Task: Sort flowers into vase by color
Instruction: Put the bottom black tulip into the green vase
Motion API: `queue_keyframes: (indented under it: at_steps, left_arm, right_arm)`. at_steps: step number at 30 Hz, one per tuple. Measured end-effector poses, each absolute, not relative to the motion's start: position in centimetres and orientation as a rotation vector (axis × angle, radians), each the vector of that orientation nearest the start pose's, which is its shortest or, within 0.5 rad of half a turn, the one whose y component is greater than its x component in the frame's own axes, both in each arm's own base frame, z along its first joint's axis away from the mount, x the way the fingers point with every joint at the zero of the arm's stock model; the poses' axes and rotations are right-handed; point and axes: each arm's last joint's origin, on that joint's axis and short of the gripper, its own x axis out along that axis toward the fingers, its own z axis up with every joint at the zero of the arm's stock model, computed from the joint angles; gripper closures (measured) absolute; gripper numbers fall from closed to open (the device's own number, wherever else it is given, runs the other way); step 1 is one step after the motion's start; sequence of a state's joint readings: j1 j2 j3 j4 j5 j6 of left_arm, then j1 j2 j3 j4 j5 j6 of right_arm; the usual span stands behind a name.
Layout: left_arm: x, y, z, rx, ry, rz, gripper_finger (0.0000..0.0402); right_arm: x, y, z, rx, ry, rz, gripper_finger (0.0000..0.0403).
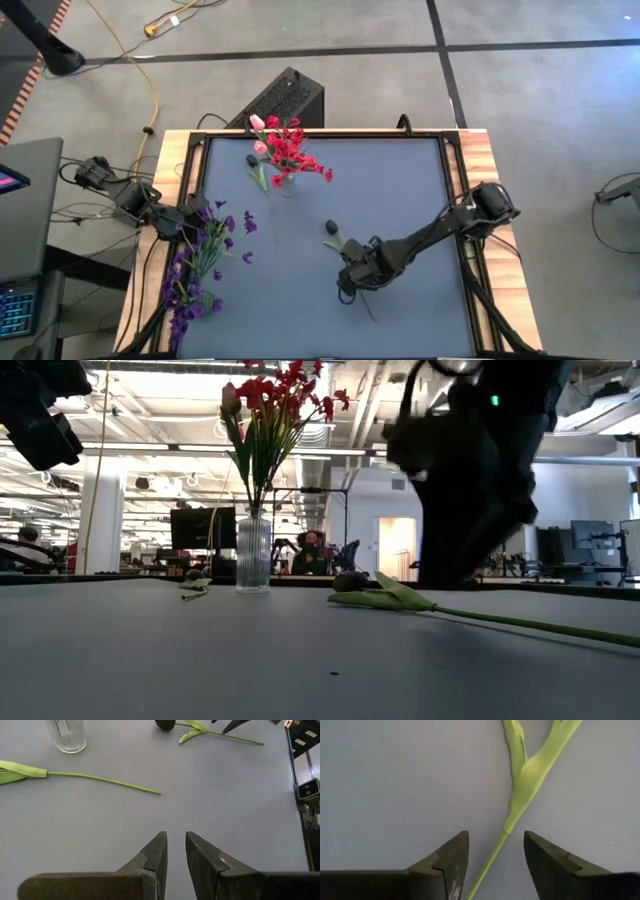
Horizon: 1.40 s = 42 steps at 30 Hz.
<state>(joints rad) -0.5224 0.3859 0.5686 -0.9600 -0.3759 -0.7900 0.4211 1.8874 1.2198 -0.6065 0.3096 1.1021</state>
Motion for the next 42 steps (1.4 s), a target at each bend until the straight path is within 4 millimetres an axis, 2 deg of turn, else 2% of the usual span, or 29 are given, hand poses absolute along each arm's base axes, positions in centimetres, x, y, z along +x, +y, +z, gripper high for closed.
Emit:
queue_keyframes:
  at_steps: [9, 12, 15, 16, 18, 21, 26, 29, 33, 35, 38, 42]
  left_arm:
    - [6.8, -2.7, 24.0, -0.418, 0.704, 0.141, 0.0345]
    - [6.8, -2.7, 24.0, -0.418, 0.703, 0.141, 0.0345]
    - [6.8, -2.7, 24.0, -0.419, 0.703, 0.142, 0.0345]
    - [6.8, -2.7, 24.0, -0.419, 0.703, 0.142, 0.0345]
    - [6.8, -2.7, 24.0, -0.418, 0.702, 0.143, 0.0345]
    - [6.8, -2.7, 24.0, -0.420, 0.700, 0.146, 0.0345]
    - [6.9, -2.7, 24.0, -0.420, 0.700, 0.147, 0.0345]
    - [6.9, -2.7, 24.0, -0.419, 0.699, 0.147, 0.0345]
    - [6.9, -2.6, 24.0, -0.399, 0.687, 0.161, 0.0345]
    - [6.9, -2.6, 24.0, -0.394, 0.681, 0.171, 0.0345]
    - [6.9, -2.6, 24.0, -0.386, 0.674, 0.178, 0.0345]
    - [6.9, -2.6, 24.0, -0.383, 0.673, 0.180, 0.0345]
  right_arm:
    - [33.9, 14.6, 12.2, 0.488, 1.130, -0.594, 0.0217]
    - [34.0, 14.8, 12.0, 0.489, 1.143, -0.603, 0.0266]
    - [34.2, 15.1, 12.4, 0.489, 1.132, -0.587, 0.0341]
    - [34.4, 15.2, 12.8, 0.488, 1.115, -0.577, 0.0366]
    - [34.5, 15.3, 13.4, 0.481, 1.080, -0.578, 0.0385]
    - [34.5, 15.5, 15.1, 0.464, 1.014, -0.560, 0.0380]
    - [34.7, 16.1, 19.8, 0.416, 0.772, -0.459, 0.0387]
    - [35.0, 17.4, 21.9, 0.312, 0.636, -0.320, 0.0387]
    - [35.8, 19.8, 25.6, 0.152, 0.332, -0.104, 0.0387]
    - [36.4, 20.8, 26.8, 0.086, 0.182, 0.023, 0.0387]
    - [37.3, 21.4, 27.8, -0.004, -0.024, 0.200, 0.0387]
    - [38.7, 21.0, 28.2, -0.069, -0.267, 0.368, 0.0387]
